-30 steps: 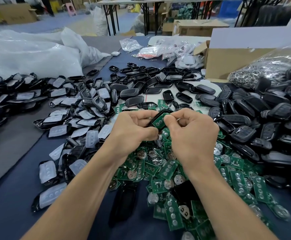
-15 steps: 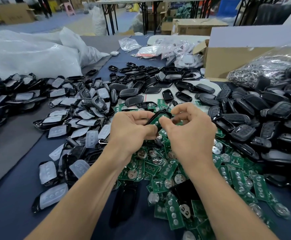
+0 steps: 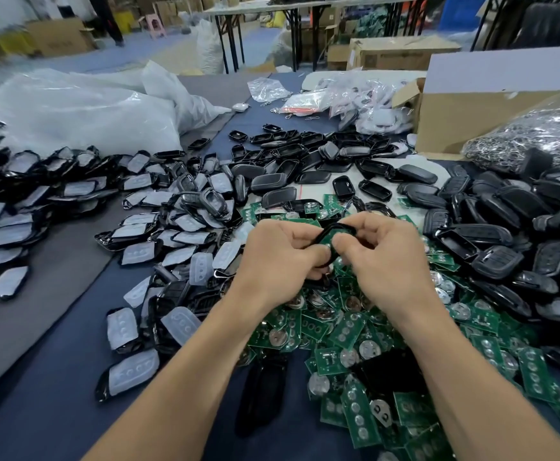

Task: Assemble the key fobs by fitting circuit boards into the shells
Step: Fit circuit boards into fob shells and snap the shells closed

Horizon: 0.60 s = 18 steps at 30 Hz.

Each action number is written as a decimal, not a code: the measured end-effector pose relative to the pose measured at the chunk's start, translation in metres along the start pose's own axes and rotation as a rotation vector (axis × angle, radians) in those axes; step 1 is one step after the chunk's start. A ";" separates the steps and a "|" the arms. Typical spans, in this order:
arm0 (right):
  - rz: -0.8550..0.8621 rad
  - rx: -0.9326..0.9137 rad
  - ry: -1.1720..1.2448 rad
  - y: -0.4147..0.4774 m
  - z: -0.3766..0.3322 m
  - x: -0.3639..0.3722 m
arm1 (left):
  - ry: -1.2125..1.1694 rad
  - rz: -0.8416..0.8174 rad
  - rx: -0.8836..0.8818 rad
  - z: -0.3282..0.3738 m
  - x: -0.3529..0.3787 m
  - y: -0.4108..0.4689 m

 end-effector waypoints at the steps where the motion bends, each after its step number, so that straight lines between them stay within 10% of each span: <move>1: -0.008 0.003 0.009 0.001 0.000 -0.001 | 0.029 -0.013 0.023 0.001 0.001 -0.001; 7: -0.010 0.028 0.001 -0.003 -0.004 0.001 | 0.111 0.100 0.070 0.011 -0.014 -0.002; 18: -0.340 -0.105 -0.319 -0.005 -0.062 0.079 | -0.808 0.863 0.012 -0.014 -0.160 -0.019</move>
Point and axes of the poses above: each hand's wrist, its own y-axis towards the middle knuckle, its own x-axis out of the palm, z = x × y, the point moved 7 cm from there along y, towards the middle knuckle, and after that the axes turned 4 degrees about -x, right-handed, at the moved point
